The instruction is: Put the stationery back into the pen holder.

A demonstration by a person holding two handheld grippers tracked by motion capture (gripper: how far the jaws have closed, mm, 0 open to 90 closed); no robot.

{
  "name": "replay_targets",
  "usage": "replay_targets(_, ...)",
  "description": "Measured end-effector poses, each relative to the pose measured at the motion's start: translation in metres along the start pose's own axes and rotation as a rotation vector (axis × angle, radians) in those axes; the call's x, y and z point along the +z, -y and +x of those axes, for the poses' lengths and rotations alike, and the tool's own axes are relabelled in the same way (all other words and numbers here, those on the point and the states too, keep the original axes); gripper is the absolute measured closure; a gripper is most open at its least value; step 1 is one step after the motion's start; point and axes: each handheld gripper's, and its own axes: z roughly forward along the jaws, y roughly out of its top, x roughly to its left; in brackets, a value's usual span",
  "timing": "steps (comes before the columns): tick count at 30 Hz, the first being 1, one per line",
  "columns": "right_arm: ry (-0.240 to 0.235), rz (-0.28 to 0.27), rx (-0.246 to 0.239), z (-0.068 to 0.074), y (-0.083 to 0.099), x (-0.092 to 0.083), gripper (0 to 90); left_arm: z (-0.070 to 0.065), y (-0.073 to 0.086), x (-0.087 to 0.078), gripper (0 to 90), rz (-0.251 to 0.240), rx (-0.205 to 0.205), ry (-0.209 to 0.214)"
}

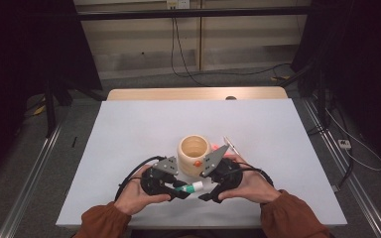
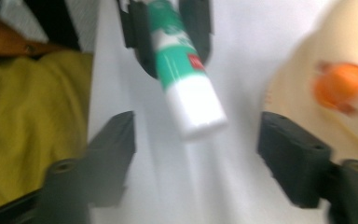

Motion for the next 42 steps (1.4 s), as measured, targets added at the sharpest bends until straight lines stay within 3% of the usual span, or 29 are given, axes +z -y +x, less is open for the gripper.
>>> replay_targets(1, 0.015, -0.014, 0.025, -0.001, 0.003, -0.003, 24.1, 0.0, 0.0, -0.002, 66.2, -0.008, 0.003, -0.018)
replay_targets(3, 0.025, -0.048, 0.062, -0.003, 0.009, -0.009, 20.4, 0.002, 0.001, -0.004, 66.2, -0.045, -0.011, 0.008)
replay_targets(7, 0.046, -0.112, 0.127, -0.007, 0.022, -0.019, 17.5, 0.003, 0.002, -0.008, 66.2, -0.068, -0.025, -0.012)
replay_targets(8, 0.053, -0.122, 0.143, -0.008, 0.025, -0.022, 16.9, 0.004, 0.003, -0.008, 66.2, -0.08, -0.035, -0.001)
replay_targets(11, 0.125, -0.127, 0.203, -0.009, 0.033, -0.026, 9.8, 0.004, 0.004, -0.011, 66.2, -0.089, -0.041, -0.006)
replay_targets(21, 0.256, -0.199, 0.366, -0.01, 0.067, -0.041, 10.2, 0.003, 0.007, -0.026, 66.3, -0.186, -0.074, -0.072)
replay_targets(24, 0.292, -0.217, 0.397, -0.008, 0.076, -0.045, 10.0, 0.001, 0.008, -0.029, 66.2, -0.198, -0.065, -0.093)
replay_targets(30, 0.354, -0.259, 0.436, -0.003, 0.092, -0.05, 9.2, 0.002, 0.011, -0.033, 66.2, -0.266, -0.08, -0.142)
replay_targets(35, 0.434, -0.29, 0.493, -0.002, 0.105, -0.052, 7.4, 0.002, 0.012, -0.038, 66.2, -0.305, -0.078, -0.185)
replay_targets(39, 0.474, -0.326, 0.562, -0.002, 0.115, -0.054, 7.3, 0.004, 0.015, -0.042, 66.2, -0.349, -0.104, -0.215)
replay_targets(42, 0.516, -0.345, 0.58, 0.001, 0.121, -0.056, 6.4, 0.006, 0.016, -0.044, 66.2, -0.374, -0.109, -0.232)
